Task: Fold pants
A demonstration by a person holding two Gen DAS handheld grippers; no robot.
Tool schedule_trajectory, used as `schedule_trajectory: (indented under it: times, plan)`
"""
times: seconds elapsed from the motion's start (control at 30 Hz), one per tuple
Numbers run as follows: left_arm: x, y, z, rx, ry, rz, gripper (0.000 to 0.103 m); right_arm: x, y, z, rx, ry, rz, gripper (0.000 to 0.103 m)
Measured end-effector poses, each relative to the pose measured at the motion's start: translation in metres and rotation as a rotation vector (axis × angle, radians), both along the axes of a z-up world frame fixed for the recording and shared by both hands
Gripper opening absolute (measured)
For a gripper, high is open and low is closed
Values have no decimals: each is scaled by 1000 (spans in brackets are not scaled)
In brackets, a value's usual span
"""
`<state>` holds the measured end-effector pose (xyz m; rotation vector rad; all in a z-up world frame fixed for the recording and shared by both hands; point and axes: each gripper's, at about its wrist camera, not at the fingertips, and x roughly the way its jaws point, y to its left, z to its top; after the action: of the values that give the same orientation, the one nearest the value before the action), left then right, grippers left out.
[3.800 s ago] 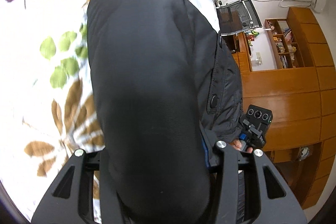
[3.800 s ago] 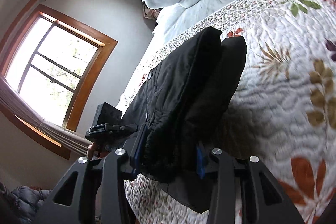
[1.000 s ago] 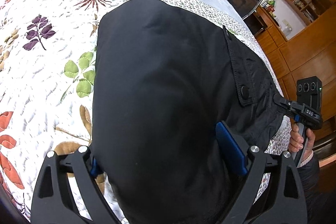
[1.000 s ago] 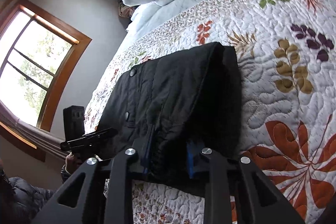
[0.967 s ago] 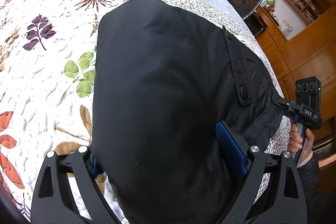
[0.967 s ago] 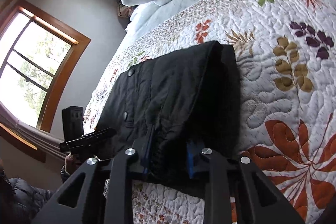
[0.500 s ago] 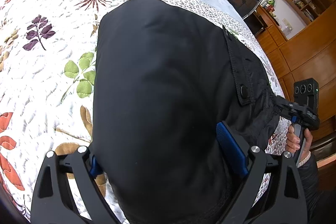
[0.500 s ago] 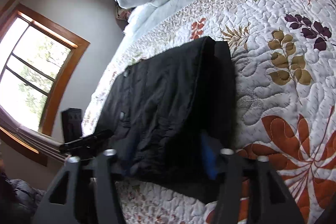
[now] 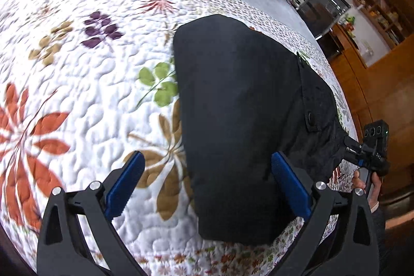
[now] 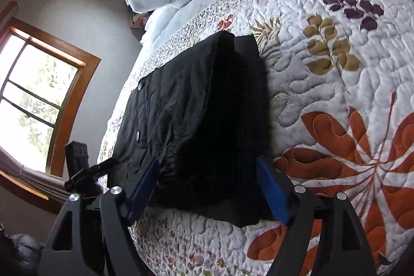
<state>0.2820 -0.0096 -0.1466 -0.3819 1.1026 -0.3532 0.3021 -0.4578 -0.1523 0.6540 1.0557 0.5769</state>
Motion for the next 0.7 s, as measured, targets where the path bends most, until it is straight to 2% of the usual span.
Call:
schedule_trajectory:
  times: [0.1,0.33,0.5,0.63,0.7]
  plan:
    - [-6,1,-1,-3,-6,24,98,1,2,-5,-38,15,-5,77]
    - [-12,-1,-2,16,-18,50,100,-1,-3,-6,16,50,-30,79]
    - [-32,6,16,77,-61,99,100,-21,-17,7,44,17,-65,80]
    - [-50,6,23,129,-88,129,100,-33,-18,6,-26,30,-82,83]
    - [-60,6,22,144,-91,157,100,-39,-16,-1,-30,52,-74,83]
